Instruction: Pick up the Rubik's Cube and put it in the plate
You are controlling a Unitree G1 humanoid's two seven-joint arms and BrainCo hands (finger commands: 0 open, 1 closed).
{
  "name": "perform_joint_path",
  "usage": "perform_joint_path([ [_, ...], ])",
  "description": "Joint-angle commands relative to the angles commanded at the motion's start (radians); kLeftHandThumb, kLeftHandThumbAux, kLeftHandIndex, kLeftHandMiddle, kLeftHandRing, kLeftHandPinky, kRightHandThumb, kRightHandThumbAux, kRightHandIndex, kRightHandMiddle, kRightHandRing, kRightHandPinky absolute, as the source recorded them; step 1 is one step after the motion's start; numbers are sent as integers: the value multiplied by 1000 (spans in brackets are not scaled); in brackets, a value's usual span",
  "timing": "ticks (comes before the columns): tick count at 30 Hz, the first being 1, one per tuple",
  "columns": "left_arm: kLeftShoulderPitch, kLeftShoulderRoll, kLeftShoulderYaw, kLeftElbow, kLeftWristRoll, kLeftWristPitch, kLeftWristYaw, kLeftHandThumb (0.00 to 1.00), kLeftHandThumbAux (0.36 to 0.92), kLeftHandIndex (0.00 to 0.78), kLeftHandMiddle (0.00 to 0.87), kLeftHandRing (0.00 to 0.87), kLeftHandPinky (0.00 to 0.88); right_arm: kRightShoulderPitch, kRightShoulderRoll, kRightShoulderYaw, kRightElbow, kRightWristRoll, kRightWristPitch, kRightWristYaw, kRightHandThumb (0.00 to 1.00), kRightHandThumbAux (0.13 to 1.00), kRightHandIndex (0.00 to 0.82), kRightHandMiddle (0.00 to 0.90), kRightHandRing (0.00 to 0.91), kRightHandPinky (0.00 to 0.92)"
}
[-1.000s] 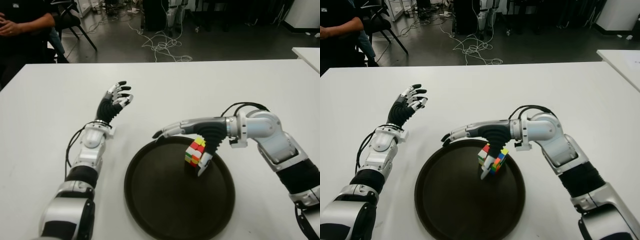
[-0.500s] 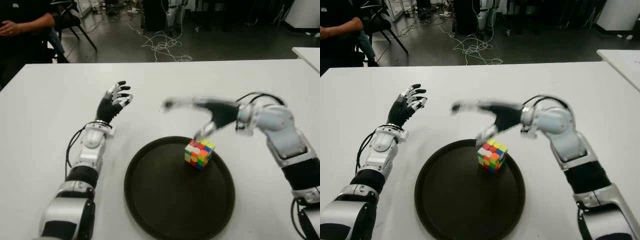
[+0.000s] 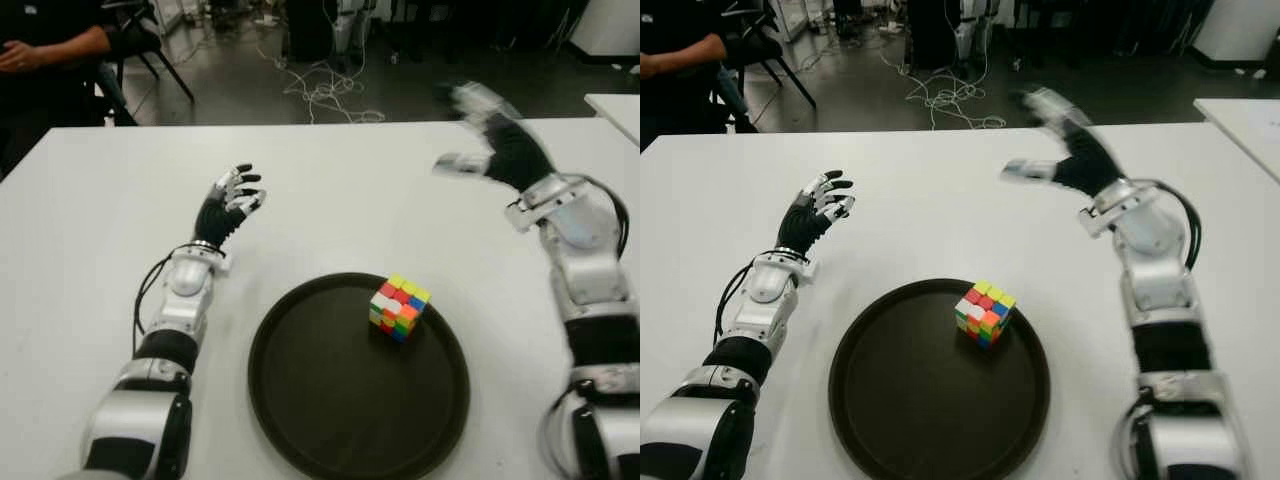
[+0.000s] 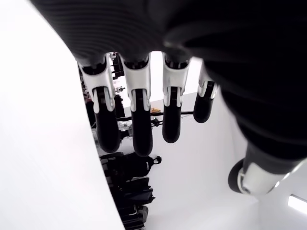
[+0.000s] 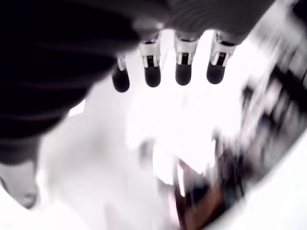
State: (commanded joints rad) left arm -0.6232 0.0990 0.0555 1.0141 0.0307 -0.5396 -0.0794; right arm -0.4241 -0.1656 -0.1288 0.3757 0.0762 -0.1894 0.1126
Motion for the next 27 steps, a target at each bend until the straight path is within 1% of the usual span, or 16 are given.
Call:
perform_joint_path([
  [3,0,-2,-1,2,3,-1,2,151,621,174,245,281,335,-18,18,-26,90,6,44,-56,106,742,100,192,191,224],
  [5,-2,-2,-2,5,4,-3,3,146,622,178,244,279,330,-30,24,-34,127,5,53,-76,129,761,113,206,210,251],
  [7,-3,-2,-4,8,9,-5,7,142,623,180,244,278,329,-72,30,-46,230,-2,53,-117,143,770,118,210,217,260],
  [8,-4,-2,-5,9,12,-6,9,139,624,180,243,277,331,-90,33,-50,275,-5,51,-135,155,780,120,209,218,257],
  [10,-4,-3,-7,10,16,-9,13,134,624,180,242,275,327,-101,57,-40,330,-35,30,-199,177,794,130,212,223,258],
  [11,-5,-3,-7,10,17,-9,13,131,624,178,241,271,321,-109,61,-36,353,-47,21,-222,190,801,137,216,227,261],
  [15,-6,-6,-6,11,20,-8,17,127,627,174,231,257,298,-146,56,-27,419,-75,-7,-281,211,812,150,224,238,272],
  [16,-6,-6,-6,11,20,-8,17,125,636,172,226,249,286,-152,56,-23,428,-84,-14,-296,222,813,156,229,244,281],
  [18,-6,-7,-6,12,22,-7,19,119,645,171,222,240,274,-154,55,-12,426,-107,-26,-326,232,812,161,234,249,288],
  [22,-7,-8,-8,11,26,-7,25,103,655,171,219,233,263,-130,57,12,382,-152,-42,-374,238,806,165,238,250,284],
  [27,-4,-9,-14,9,36,-14,40,101,667,181,229,239,263,-112,50,25,377,-188,-67,-413,212,790,163,241,252,282],
])
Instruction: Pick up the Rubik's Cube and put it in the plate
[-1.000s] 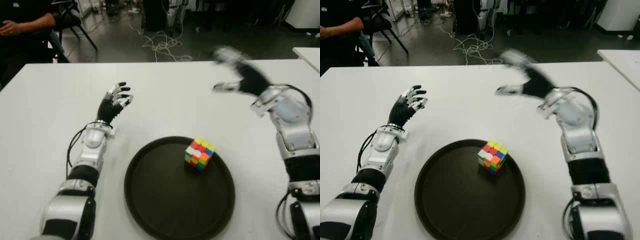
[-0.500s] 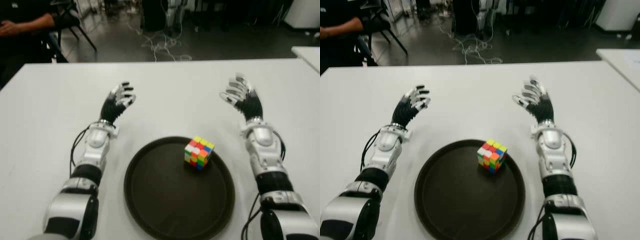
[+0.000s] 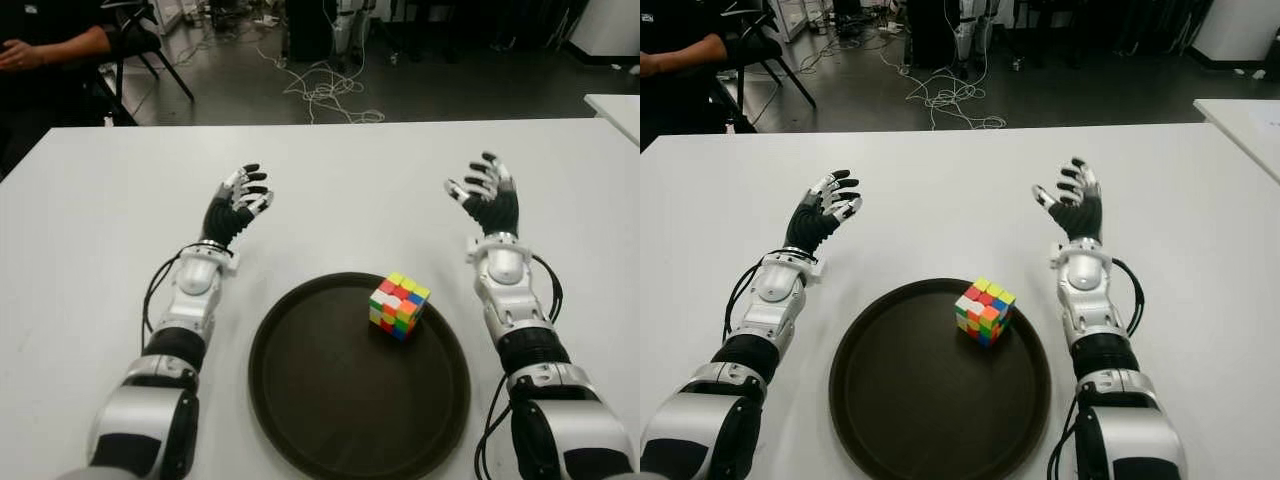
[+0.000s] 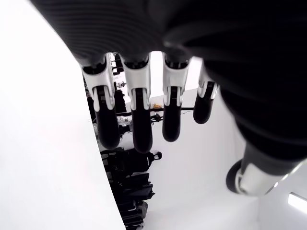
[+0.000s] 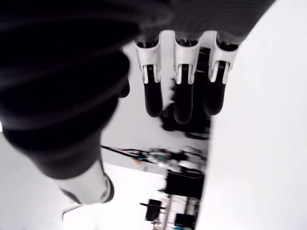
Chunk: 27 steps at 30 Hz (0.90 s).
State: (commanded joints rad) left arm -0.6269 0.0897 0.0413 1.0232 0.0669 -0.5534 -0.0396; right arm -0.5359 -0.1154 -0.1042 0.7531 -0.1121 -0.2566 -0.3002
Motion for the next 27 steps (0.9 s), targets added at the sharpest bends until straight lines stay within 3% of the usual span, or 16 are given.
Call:
perform_joint_path([
  [9,0,-1,-4,5,4,-8,6,109,673,185,230,242,272,-10,-13,5,54,-16,-36,-17,201,783,165,247,255,280],
  [27,29,-7,-2,53,1,-59,16,113,680,179,223,240,266,-19,-43,36,249,-43,-181,2,186,773,176,254,248,259],
])
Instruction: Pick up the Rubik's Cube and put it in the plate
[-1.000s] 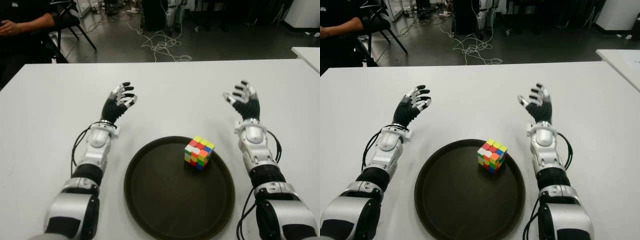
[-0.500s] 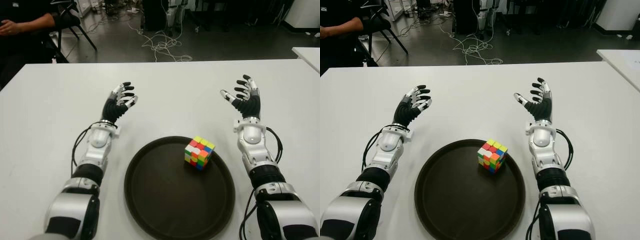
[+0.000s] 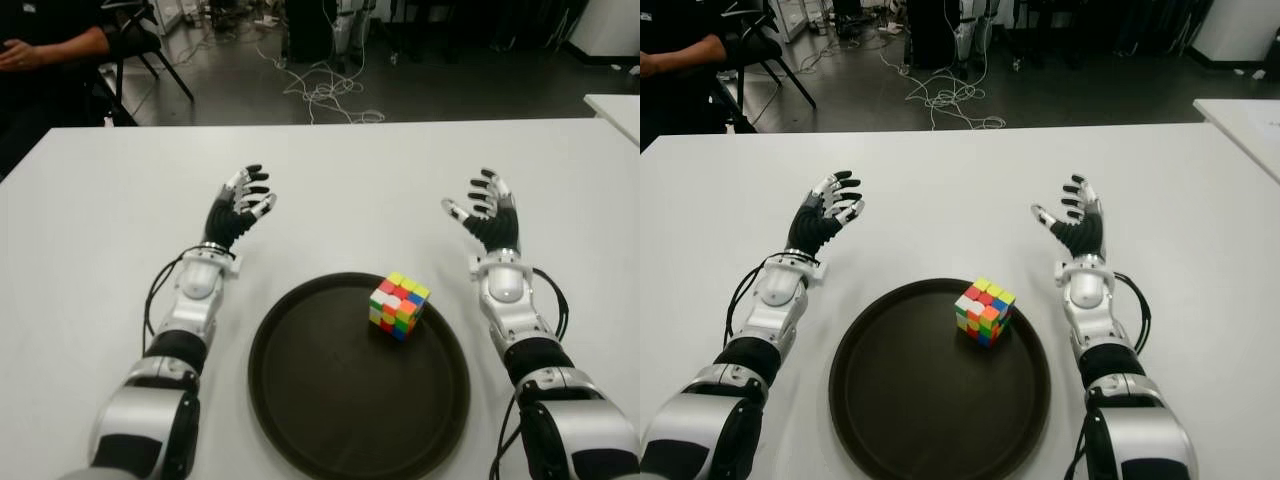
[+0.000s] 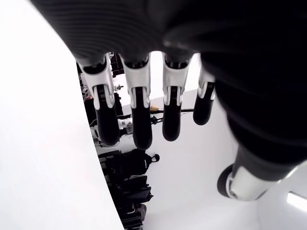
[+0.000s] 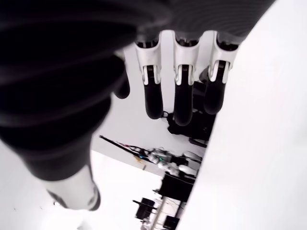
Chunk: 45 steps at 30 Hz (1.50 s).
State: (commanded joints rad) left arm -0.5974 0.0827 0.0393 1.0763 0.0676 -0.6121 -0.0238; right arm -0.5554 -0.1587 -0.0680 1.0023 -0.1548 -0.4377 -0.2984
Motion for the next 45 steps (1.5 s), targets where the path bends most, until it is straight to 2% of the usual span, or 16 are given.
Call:
perform_joint_path([
  [6,-9,-2,12,18,-15,12,-5,113,659,173,209,229,259,5,-14,29,19,-31,-32,-8,158,761,167,257,246,242],
  [11,-24,-3,26,44,-27,15,-5,132,684,187,227,233,254,-6,-37,51,64,-62,-63,-21,155,758,156,248,245,251],
  [16,-39,-1,38,68,-38,19,-9,149,694,181,225,231,253,-19,-45,64,100,-80,-90,-39,162,760,157,240,246,257],
  [32,-64,11,50,119,-25,15,1,129,671,182,226,230,256,-42,-43,80,172,-94,-123,-75,221,768,174,236,246,274],
  [41,-62,17,66,118,-41,23,-22,144,700,179,225,225,245,-40,-44,97,175,-114,-126,-113,222,773,187,235,246,263],
  [45,-58,20,71,117,-39,17,-10,136,694,179,227,223,240,-36,-47,108,172,-126,-138,-124,225,775,187,233,246,263],
])
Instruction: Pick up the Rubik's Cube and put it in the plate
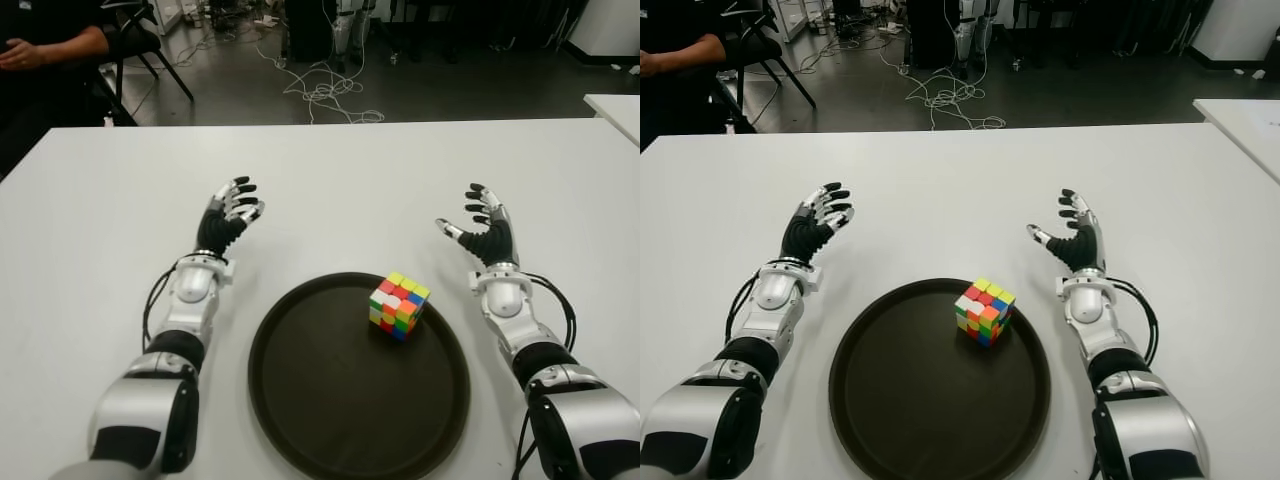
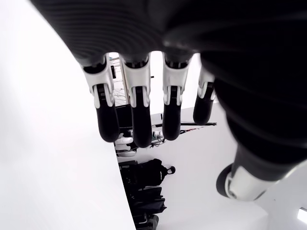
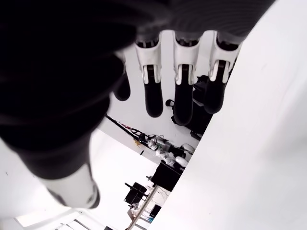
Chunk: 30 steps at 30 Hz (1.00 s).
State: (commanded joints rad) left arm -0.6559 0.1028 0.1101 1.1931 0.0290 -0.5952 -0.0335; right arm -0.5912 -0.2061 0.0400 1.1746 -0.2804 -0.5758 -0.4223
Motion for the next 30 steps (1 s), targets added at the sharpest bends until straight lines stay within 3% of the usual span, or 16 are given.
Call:
perform_joint_path([
  [13,52,5,-6,0,14,-51,5,124,683,165,221,216,228,52,3,19,1,-22,-51,-31,193,750,170,237,255,292],
  [30,119,-17,36,-8,-45,-77,-63,118,687,170,224,220,227,142,-13,47,-30,-59,-125,-80,171,763,172,248,261,290],
])
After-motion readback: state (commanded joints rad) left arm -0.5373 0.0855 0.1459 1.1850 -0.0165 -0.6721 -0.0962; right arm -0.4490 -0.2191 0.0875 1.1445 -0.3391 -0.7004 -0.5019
